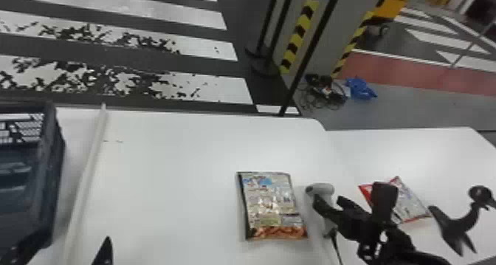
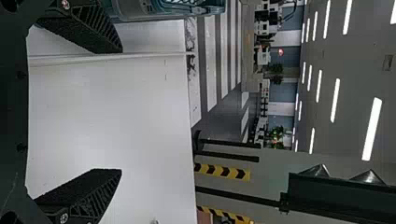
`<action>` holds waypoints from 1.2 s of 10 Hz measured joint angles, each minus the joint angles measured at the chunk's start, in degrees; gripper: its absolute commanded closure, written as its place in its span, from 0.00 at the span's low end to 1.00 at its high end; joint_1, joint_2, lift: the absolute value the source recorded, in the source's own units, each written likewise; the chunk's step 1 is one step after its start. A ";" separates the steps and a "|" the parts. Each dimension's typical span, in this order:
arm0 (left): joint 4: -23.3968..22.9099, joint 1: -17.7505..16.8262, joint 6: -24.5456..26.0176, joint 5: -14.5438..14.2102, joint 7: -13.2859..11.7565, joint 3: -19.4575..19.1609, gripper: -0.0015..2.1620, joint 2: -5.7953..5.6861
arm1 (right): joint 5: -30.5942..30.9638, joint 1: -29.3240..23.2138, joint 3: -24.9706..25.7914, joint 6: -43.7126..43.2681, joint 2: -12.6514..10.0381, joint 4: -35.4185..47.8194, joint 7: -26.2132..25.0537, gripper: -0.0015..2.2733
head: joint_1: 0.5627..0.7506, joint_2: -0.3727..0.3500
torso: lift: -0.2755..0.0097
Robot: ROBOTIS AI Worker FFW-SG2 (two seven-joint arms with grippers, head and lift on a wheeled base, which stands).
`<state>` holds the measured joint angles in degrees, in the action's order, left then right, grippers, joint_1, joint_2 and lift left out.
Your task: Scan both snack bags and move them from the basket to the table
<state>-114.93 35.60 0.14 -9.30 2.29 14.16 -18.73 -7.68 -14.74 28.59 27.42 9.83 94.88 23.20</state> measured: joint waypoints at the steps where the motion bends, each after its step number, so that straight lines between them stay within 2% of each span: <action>1: -0.01 0.00 0.02 0.11 0.00 0.07 0.04 0.05 | -2.25 -2.60 0.20 0.50 -0.25 4.22 0.00 0.02 | 0.70 0.03 | 0.62; 3: 0.02 -0.01 0.16 0.28 0.00 0.19 0.04 0.09 | -8.37 -8.61 0.76 4.98 -1.46 14.53 0.44 0.02 | 0.70 0.03 | 0.62; 4: 0.10 0.00 0.17 0.32 -0.05 0.25 0.04 0.10 | -11.43 -10.57 1.22 8.98 -1.73 18.57 2.27 0.02 | 0.70 0.03 | 0.62; 6: 0.38 0.17 0.10 0.33 -0.05 0.36 0.04 0.10 | -13.73 -11.50 1.34 15.18 -2.40 22.85 4.85 0.02 | 0.70 0.03 | 0.62; 8: 0.41 0.51 -0.23 0.34 -0.09 0.41 0.04 0.04 | -12.17 -11.21 -0.81 15.59 -2.61 22.79 4.84 0.02 | 0.70 0.04 | 0.62; 12: 0.61 0.61 -0.35 0.34 -0.18 0.34 0.04 -0.25 | -8.38 -6.17 -2.30 15.46 -2.53 14.89 8.19 0.01 | 0.70 0.06 | 0.62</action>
<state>-114.32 36.21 -0.21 -8.96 2.10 14.50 -18.98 -16.06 -20.91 26.28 42.88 7.30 109.77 31.39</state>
